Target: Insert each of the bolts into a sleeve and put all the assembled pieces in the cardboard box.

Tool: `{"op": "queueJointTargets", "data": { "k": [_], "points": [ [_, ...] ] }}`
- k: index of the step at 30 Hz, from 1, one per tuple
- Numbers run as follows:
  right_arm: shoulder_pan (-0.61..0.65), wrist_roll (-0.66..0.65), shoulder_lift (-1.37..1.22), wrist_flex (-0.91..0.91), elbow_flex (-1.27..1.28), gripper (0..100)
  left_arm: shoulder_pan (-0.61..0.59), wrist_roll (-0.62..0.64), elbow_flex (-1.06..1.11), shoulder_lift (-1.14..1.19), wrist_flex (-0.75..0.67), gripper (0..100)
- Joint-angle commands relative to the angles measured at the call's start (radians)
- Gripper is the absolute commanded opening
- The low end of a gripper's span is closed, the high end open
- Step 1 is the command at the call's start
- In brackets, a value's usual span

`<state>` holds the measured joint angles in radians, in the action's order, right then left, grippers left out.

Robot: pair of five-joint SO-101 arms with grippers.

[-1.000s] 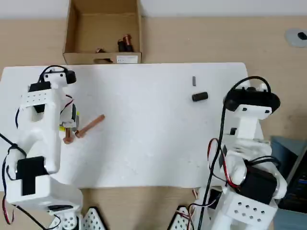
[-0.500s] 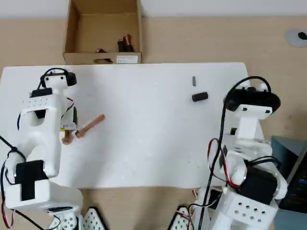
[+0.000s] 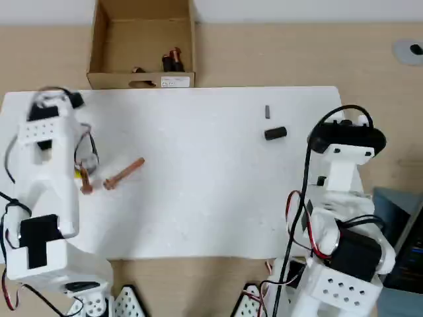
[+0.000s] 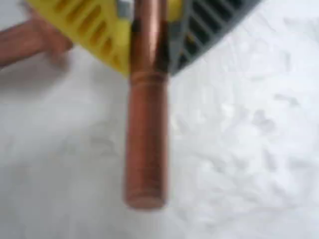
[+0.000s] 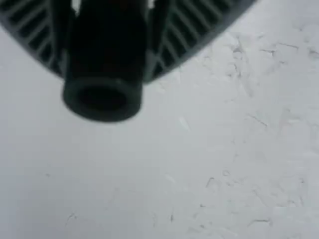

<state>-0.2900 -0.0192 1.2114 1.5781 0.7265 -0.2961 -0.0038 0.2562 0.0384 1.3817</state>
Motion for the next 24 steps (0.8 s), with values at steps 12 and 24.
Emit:
{"op": "queueJointTargets", "data": {
  "k": [12,24],
  "points": [
    [-0.008,0.009,0.013,-0.021,-0.002,1.0,0.008,0.407,-0.253,-0.007,0.012,0],
    [-0.01,0.009,0.013,-0.021,-0.002,1.0,0.008,1.266,-0.11,-0.007,-0.167,1]
  ]
}}
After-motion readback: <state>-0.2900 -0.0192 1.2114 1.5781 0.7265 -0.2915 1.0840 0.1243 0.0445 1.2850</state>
